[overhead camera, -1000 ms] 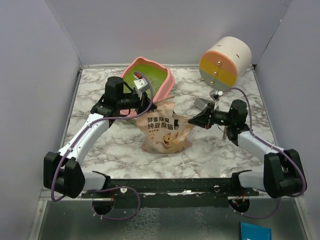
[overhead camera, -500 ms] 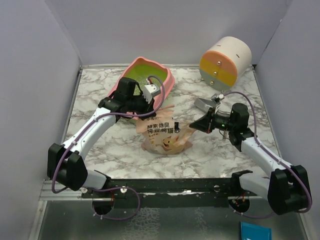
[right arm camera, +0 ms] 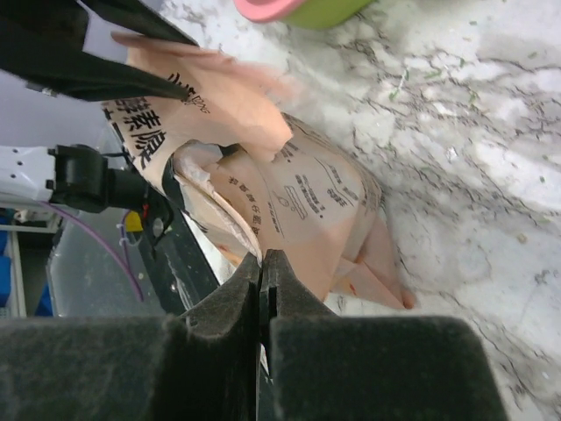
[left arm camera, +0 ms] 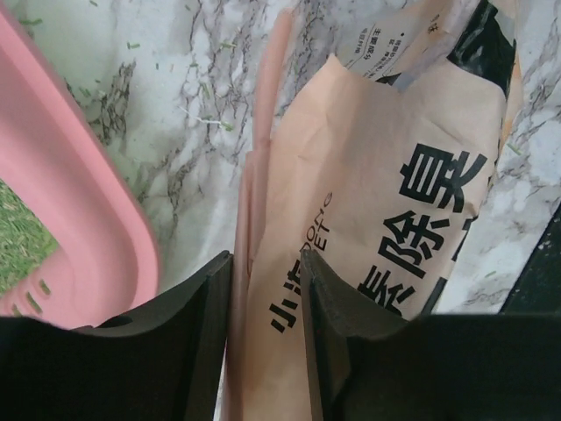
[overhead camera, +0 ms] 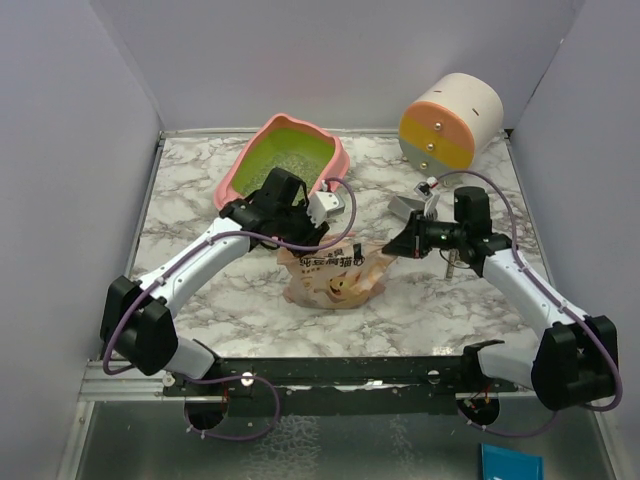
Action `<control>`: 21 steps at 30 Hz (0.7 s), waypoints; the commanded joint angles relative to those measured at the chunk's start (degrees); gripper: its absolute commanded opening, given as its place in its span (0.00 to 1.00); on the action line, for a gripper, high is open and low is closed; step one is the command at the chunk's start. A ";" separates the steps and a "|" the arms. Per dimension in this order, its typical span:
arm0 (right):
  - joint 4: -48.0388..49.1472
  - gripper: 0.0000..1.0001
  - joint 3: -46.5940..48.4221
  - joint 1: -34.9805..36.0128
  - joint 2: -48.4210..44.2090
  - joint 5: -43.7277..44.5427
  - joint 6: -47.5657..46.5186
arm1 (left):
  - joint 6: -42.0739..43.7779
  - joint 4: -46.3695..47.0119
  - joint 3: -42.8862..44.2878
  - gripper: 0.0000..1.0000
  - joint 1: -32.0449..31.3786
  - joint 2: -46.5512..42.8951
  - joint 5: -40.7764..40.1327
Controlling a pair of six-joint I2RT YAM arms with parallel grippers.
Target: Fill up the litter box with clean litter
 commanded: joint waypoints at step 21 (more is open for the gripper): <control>-10.92 0.01 3.68 -0.78 -4.11 5.50 -6.34 | 6.24 13.84 -4.54 0.53 -11.37 -17.36 2.06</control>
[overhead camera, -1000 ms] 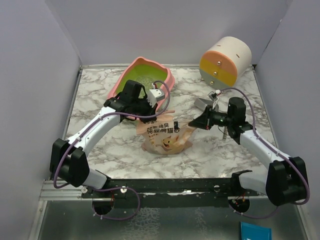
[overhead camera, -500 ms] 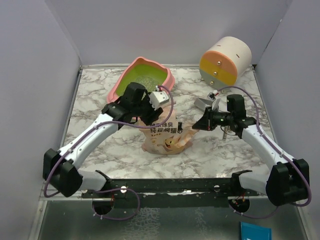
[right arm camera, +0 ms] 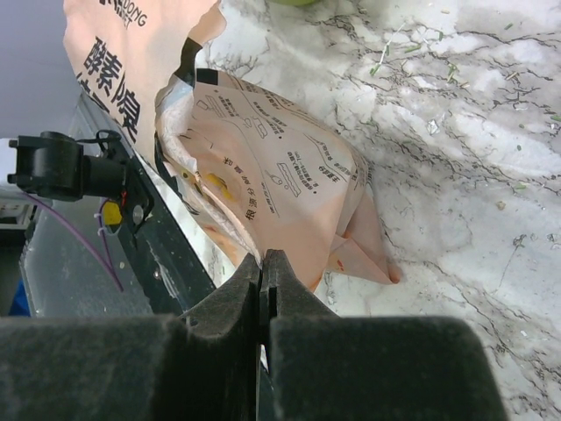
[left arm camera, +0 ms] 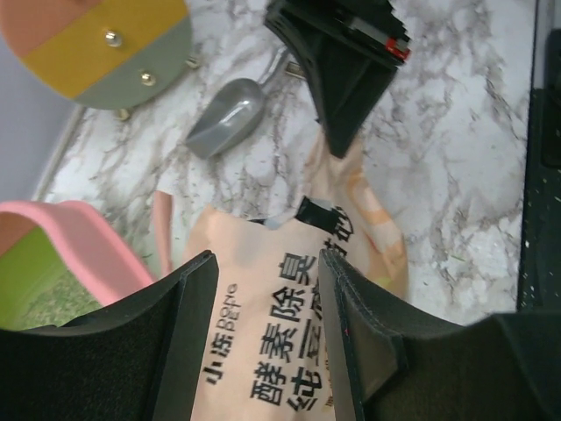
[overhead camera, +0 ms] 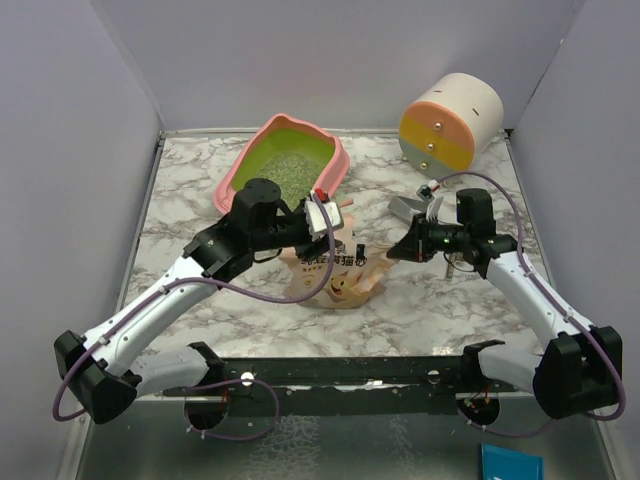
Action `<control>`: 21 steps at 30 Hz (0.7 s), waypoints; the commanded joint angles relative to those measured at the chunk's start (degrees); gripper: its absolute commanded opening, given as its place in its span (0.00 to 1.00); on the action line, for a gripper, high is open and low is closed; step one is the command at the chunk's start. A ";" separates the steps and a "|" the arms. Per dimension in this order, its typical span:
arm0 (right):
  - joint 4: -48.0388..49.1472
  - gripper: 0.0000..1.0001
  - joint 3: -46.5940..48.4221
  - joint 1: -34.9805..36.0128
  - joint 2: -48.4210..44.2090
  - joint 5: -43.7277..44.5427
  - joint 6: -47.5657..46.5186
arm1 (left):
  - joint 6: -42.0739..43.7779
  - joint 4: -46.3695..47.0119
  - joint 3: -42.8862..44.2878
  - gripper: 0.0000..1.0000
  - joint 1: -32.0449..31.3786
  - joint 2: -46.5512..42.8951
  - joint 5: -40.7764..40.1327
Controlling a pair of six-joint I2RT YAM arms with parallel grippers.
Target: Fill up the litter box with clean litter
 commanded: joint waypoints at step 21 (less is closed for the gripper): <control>-1.97 0.01 1.81 -0.51 -4.00 0.20 -0.97 | 17.81 8.57 -10.93 0.63 -12.37 8.41 -20.57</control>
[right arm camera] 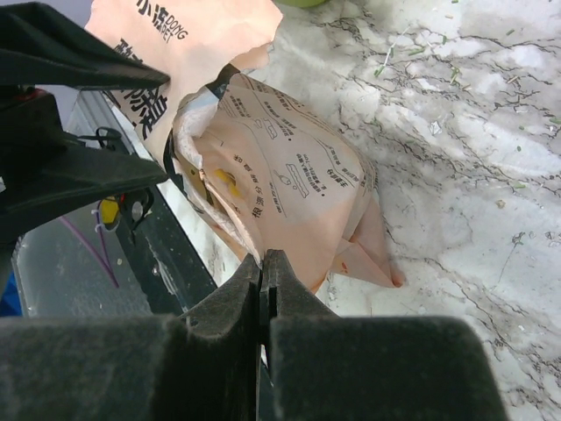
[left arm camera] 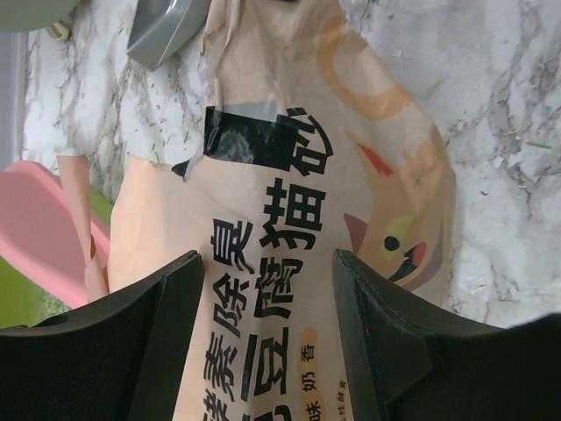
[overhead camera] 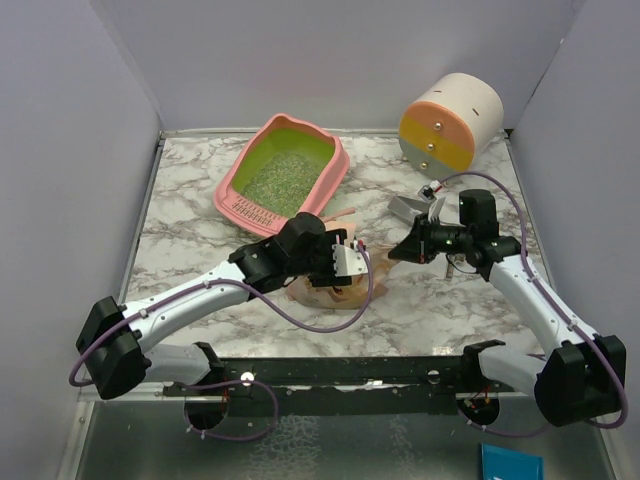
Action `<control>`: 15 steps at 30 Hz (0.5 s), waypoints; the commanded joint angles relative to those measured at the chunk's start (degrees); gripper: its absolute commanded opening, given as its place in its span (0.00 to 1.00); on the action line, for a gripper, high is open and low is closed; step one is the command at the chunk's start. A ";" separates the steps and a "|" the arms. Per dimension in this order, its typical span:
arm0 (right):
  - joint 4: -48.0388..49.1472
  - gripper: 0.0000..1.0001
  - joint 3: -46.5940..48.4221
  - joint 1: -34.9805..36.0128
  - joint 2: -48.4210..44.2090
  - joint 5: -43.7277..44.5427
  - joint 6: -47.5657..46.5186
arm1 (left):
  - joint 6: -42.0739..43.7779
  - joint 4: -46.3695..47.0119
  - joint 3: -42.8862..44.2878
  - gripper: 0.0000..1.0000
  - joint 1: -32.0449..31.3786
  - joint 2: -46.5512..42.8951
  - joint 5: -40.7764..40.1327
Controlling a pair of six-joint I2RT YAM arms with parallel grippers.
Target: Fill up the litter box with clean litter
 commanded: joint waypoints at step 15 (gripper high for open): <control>-4.00 0.01 2.89 -0.48 -1.66 -3.17 -1.70 | 3.30 6.48 -3.14 0.62 -0.74 2.15 1.32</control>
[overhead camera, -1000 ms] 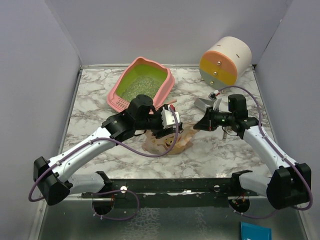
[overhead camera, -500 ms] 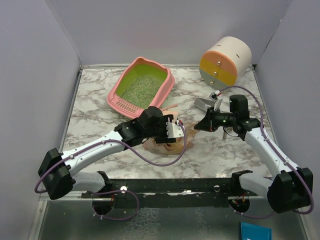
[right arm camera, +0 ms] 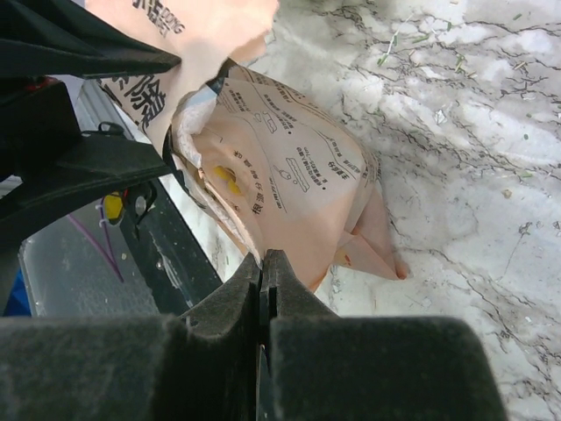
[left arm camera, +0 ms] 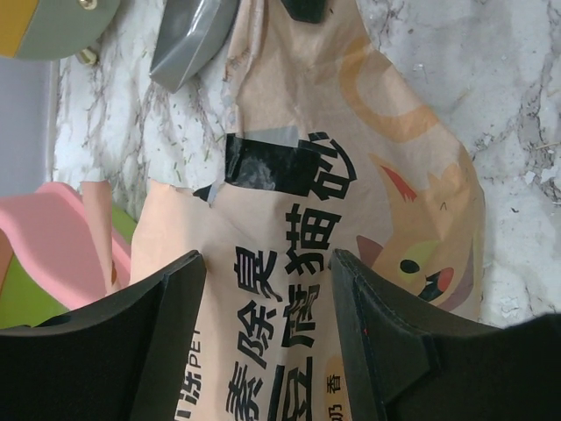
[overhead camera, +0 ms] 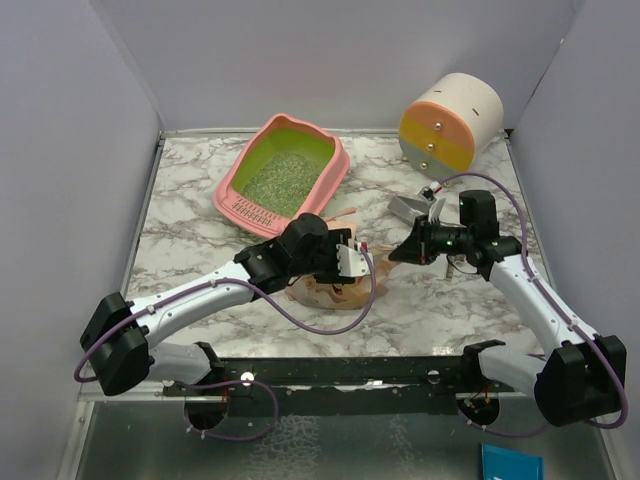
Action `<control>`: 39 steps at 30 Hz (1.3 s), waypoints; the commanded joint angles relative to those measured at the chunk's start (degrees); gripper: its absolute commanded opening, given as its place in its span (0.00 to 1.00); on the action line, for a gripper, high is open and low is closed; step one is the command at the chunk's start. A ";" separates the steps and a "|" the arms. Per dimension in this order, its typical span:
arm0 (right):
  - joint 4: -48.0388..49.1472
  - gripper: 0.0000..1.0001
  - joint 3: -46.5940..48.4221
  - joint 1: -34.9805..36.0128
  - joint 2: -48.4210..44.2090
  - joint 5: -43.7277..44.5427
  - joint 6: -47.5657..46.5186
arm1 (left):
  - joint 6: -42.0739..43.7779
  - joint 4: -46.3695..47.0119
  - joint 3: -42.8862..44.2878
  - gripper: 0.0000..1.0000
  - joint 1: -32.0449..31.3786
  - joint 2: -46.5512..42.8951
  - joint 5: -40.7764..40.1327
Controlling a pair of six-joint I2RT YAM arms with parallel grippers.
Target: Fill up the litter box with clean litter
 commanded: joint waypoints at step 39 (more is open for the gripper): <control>19.53 0.01 -7.47 -2.69 0.96 -17.26 21.53 | 1.89 -8.72 -1.85 0.00 -0.60 -2.78 2.91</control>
